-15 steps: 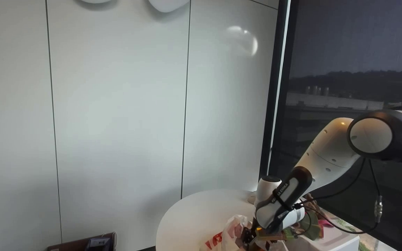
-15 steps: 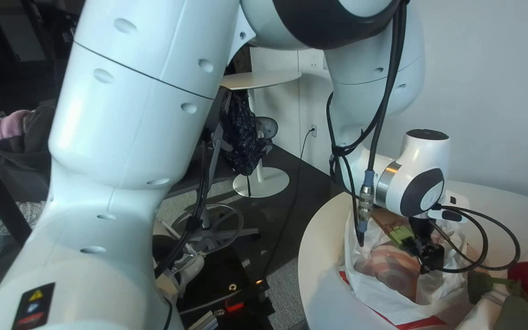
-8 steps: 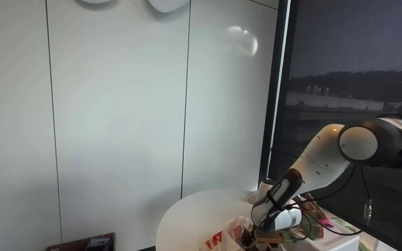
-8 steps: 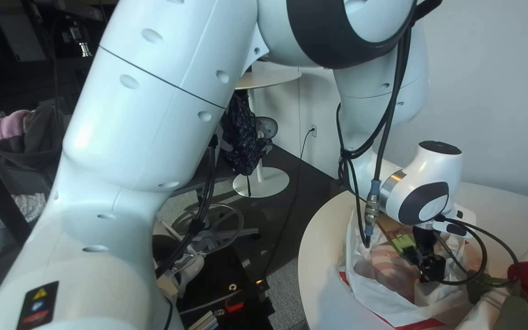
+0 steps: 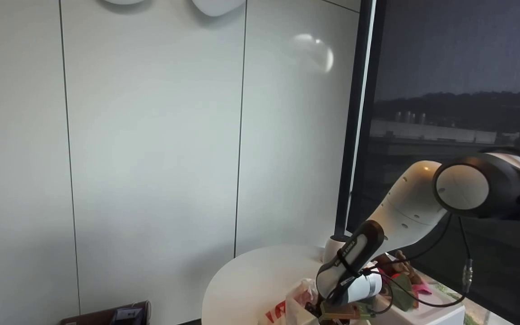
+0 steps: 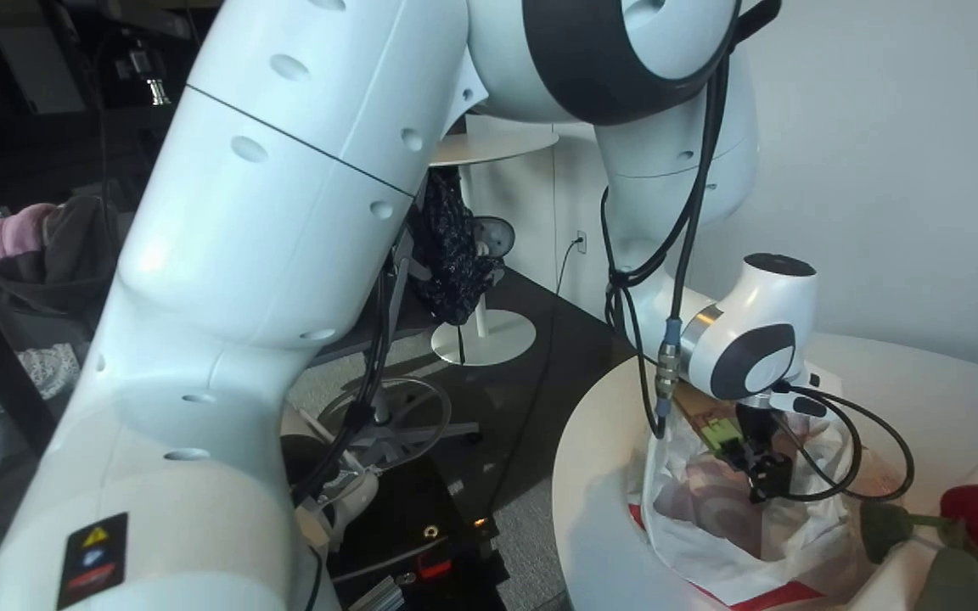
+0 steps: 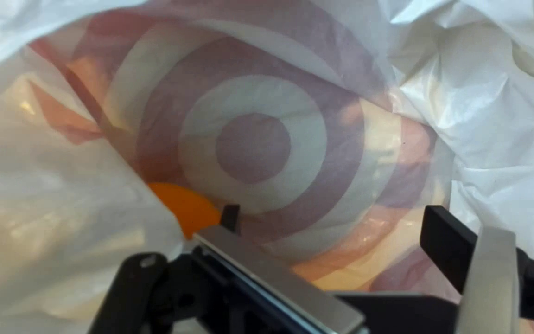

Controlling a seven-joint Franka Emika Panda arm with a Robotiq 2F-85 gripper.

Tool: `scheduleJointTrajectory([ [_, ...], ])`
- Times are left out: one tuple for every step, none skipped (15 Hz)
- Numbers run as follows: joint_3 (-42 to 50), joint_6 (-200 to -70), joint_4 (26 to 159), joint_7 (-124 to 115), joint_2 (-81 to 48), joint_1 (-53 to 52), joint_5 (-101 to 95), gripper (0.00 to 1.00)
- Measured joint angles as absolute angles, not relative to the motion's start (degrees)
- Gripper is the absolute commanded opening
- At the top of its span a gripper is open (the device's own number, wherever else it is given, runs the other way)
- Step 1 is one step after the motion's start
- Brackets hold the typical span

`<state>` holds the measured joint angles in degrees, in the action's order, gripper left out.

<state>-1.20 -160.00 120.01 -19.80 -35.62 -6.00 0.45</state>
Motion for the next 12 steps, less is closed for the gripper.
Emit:
scheduleJointTrajectory([
  [-1.2, -160.1, 120.14, -19.56, -35.62, -6.5, 0.45, 1.0],
  [-1.26, -160.21, 120.26, -19.23, -35.6, -6.95, 0.45, 1.0],
  [-1.41, -160.23, 120.38, -18.82, -35.54, -7.29, 0.45, 1.0],
  [-1.39, -160.24, 120.43, -18.48, -35.53, -7.72, 0.45, 1.0],
  [-1.14, -160.24, 120.46, -18.29, -35.53, -8.23, 0.43, 1.0],
  [-0.69, -160.25, 120.47, -18.18, -35.53, -8.73, 0.33, 1.0],
  [0.05, -160.3, 120.48, -18.14, -35.53, -9.3, 0.14, 1.0],
  [0.93, -160.44, 120.47, -18.14, -35.53, -9.82, -0.06, 1.0],
  [1.91, -160.82, 120.47, -18.14, -35.54, -10.29, -0.38, 1.0],
  [2.98, -161.28, 120.47, -18.14, -35.53, -10.69, -0.86, 1.0],
  [4.26, -161.61, 120.47, -18.17, -35.54, -11.19, -1.46, 1.0],
  [5.67, -161.92, 120.46, -18.19, -35.53, -11.76, -2.09, 1.0],
])
